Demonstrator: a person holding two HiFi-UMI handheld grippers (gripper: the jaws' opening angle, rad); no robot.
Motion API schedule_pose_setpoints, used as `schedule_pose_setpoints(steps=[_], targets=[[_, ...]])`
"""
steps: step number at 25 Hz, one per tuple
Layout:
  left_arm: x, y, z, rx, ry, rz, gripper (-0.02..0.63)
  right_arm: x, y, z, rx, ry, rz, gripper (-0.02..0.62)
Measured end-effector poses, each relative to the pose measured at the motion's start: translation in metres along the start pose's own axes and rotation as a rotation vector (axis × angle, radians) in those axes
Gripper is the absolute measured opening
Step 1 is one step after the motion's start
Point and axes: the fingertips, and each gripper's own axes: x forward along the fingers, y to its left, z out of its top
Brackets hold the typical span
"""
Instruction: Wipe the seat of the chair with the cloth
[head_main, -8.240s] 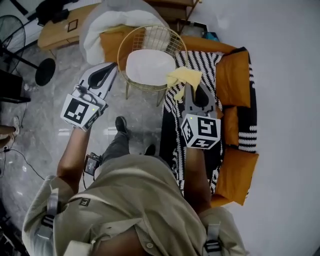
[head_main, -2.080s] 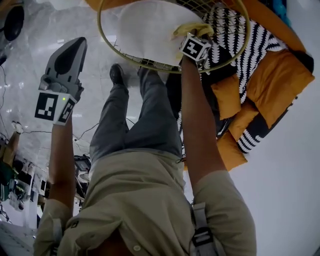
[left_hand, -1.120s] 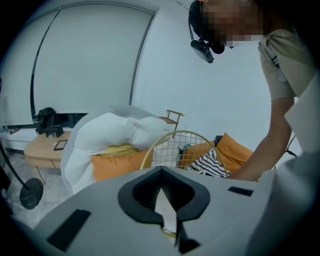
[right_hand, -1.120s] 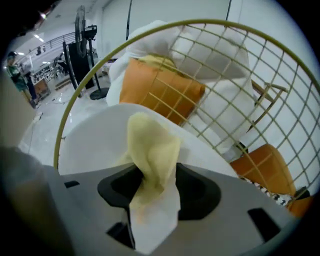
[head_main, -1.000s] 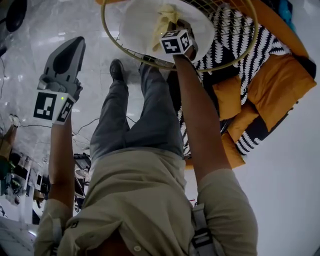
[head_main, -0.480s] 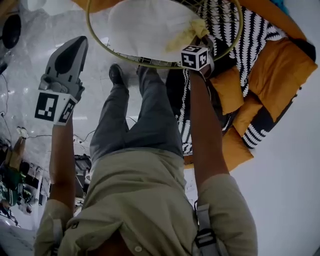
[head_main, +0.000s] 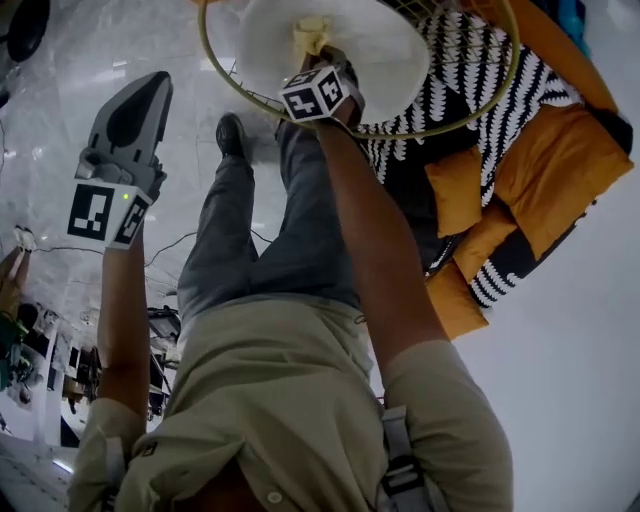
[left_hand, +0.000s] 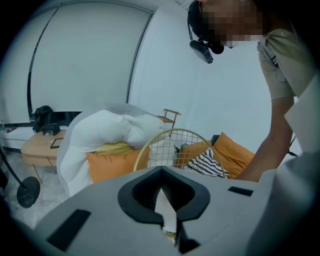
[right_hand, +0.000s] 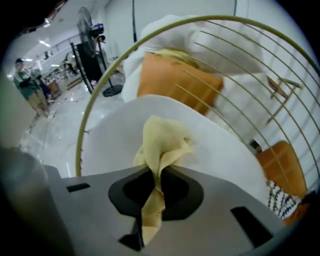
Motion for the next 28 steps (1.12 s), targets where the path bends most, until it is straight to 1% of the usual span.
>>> schedule_pose_setpoints(steps=[2,3,4,6,7,11,14,16,18,19,21,24,25,26,28], targets=[[-0.009,0.008,-0.010,-0.017,0.003,0.024,0.015,0.009,0.049,0.033,-0.063,-0.029,0.075,0.040],[-0.013,0.012,-0.013,-0.024,0.005,0.035,0.014,0.010,0.064,0.044,-0.069,-0.034,0.089,0.040],[-0.019,0.017,-0.015,-0.029,0.006,0.044,0.015,0.010,0.072,0.052,-0.049,-0.033,0.093,0.040],[-0.028,0.025,-0.016,-0.034,0.003,0.059,0.014,0.004,0.073,0.059,0.025,-0.037,0.096,0.040],[-0.030,0.027,-0.016,-0.036,0.001,0.065,0.015,0.000,0.071,0.061,0.045,-0.047,0.099,0.040],[-0.028,0.027,-0.013,-0.036,-0.003,0.064,0.015,-0.010,0.072,0.069,0.012,-0.090,0.114,0.040],[-0.017,0.023,-0.012,-0.030,0.000,0.048,0.014,-0.004,0.075,0.070,0.010,-0.090,0.127,0.040],[-0.011,0.016,-0.008,-0.019,-0.001,0.032,0.014,-0.004,0.070,0.066,0.013,-0.087,0.121,0.040],[-0.007,0.010,-0.003,-0.007,0.000,0.015,0.014,-0.005,0.056,0.051,0.026,-0.064,0.097,0.040],[-0.004,0.007,0.000,-0.001,0.002,0.008,0.014,-0.005,0.044,0.036,0.047,-0.040,0.080,0.040],[0.003,0.002,0.005,0.009,0.004,-0.007,0.015,-0.007,0.007,-0.009,0.130,0.032,0.025,0.040],[0.014,-0.007,0.014,0.028,-0.003,-0.034,0.015,-0.027,-0.077,-0.090,0.301,0.158,-0.139,0.040],[0.016,-0.010,0.017,0.033,-0.005,-0.041,0.015,-0.037,-0.102,-0.112,0.342,0.189,-0.195,0.040],[0.018,-0.013,0.020,0.037,-0.004,-0.047,0.015,-0.048,-0.122,-0.129,0.367,0.208,-0.239,0.040],[0.024,-0.020,0.026,0.046,-0.004,-0.064,0.015,-0.065,-0.144,-0.147,0.376,0.215,-0.281,0.040]])
